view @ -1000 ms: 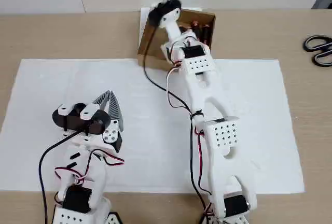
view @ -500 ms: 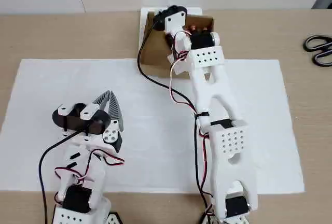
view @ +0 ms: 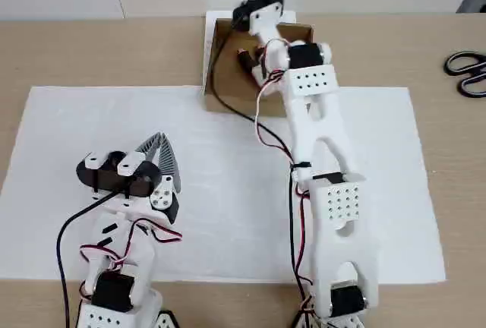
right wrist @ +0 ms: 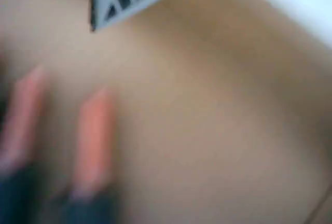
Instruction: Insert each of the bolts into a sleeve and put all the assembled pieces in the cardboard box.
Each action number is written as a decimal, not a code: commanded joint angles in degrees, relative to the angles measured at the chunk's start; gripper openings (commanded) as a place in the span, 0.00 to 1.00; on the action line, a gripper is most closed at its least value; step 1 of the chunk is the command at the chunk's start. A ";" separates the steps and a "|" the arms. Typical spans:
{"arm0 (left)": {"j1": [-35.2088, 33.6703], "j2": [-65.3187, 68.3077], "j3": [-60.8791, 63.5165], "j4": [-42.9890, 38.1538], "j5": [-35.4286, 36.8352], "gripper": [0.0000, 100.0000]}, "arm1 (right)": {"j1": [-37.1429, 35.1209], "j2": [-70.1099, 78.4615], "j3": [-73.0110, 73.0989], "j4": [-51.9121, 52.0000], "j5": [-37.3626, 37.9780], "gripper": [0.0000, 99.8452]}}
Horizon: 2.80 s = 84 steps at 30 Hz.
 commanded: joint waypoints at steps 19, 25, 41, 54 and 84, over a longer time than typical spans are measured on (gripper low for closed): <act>-0.62 -0.70 -0.57 -1.49 0.09 0.01 | 2.07 -12.44 -2.81 7.08 -23.12 0.22; -0.35 -0.70 -0.57 -1.58 0.09 0.01 | 0.84 -18.95 -2.81 13.85 -22.86 0.22; -0.18 -0.70 -0.57 -1.67 0.09 0.01 | -8.31 -38.02 0.97 25.19 -20.84 0.22; -0.18 -0.70 -0.57 -1.49 0.09 0.01 | -5.85 -62.37 25.85 24.57 -16.44 0.22; -0.62 -0.70 -3.56 27.60 0.09 0.01 | -0.31 -123.56 140.40 -22.29 -16.09 0.22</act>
